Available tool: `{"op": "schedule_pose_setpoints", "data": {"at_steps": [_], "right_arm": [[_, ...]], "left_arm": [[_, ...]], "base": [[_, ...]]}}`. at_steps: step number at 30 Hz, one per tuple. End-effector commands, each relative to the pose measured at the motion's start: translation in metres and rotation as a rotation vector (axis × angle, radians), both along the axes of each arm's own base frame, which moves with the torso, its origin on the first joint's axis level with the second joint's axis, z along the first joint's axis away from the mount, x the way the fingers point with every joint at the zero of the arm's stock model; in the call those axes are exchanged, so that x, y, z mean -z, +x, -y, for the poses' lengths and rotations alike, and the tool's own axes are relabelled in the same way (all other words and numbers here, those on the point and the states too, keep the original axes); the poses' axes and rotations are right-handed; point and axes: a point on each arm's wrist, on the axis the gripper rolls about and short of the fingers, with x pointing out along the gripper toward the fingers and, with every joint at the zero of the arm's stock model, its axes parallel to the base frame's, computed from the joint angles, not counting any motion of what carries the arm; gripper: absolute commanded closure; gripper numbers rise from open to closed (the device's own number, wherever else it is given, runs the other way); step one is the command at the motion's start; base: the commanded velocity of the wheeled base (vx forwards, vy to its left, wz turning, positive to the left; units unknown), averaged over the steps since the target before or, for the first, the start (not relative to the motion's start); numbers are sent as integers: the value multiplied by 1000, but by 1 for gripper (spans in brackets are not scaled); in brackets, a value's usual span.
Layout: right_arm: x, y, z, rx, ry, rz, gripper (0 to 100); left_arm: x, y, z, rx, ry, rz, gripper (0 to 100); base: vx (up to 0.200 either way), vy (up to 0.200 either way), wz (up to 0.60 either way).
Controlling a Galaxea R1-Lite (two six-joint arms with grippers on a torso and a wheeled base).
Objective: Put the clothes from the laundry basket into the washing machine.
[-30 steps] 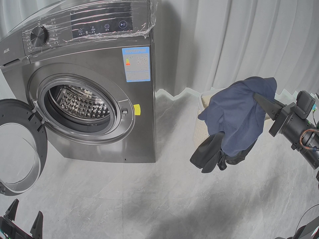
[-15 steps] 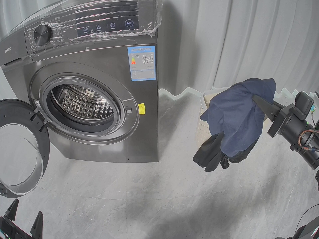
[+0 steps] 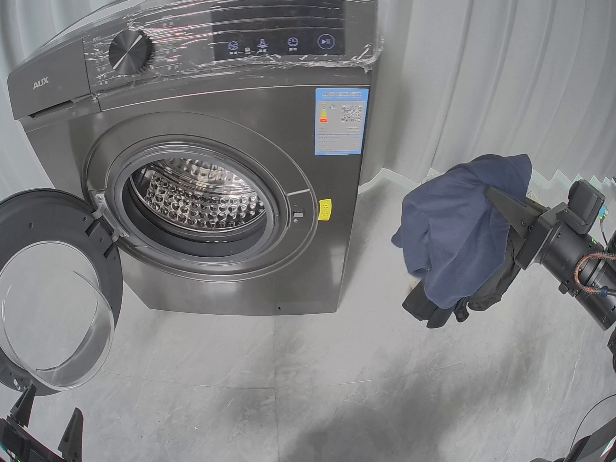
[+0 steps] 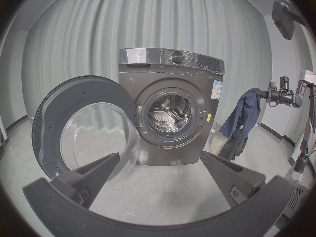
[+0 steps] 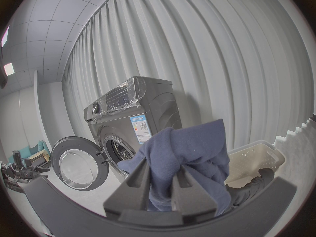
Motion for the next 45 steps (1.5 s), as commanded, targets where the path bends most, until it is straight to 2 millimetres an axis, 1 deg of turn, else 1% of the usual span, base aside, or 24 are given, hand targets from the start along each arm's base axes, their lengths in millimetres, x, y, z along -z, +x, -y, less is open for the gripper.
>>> {"op": "schedule_pose_setpoints", "data": {"at_steps": [1,5,14,18,23,36,42,45], "right_arm": [[0,0,0,-3,0,3,100],[0,0,0,-3,0,3,100],[1,0,0,-4,0,-2,100],[0,2,0,0,5,-1,100],[4,4,0,4,0,-18,100],[3,1,-2,-8,-4,-12,100],[4,-1,-10,-42,-11,-26,100],[9,-6,-18,-86,-18,-45,100]], "left_arm": [[4,0,0,-1,-1,2,0],[4,0,0,1,-1,2,0],[4,0,0,1,-1,2,0],[4,0,0,1,-1,2,0],[4,0,0,1,-1,2,0],[4,0,0,1,4,2,0],[4,0,0,1,4,3,0],[4,0,0,1,7,3,0]], "base": [[0,0,0],[0,0,0],[-200,0,0],[0,0,0],[0,0,0],[0,200,0],[0,200,0],[0,133,0]]}}
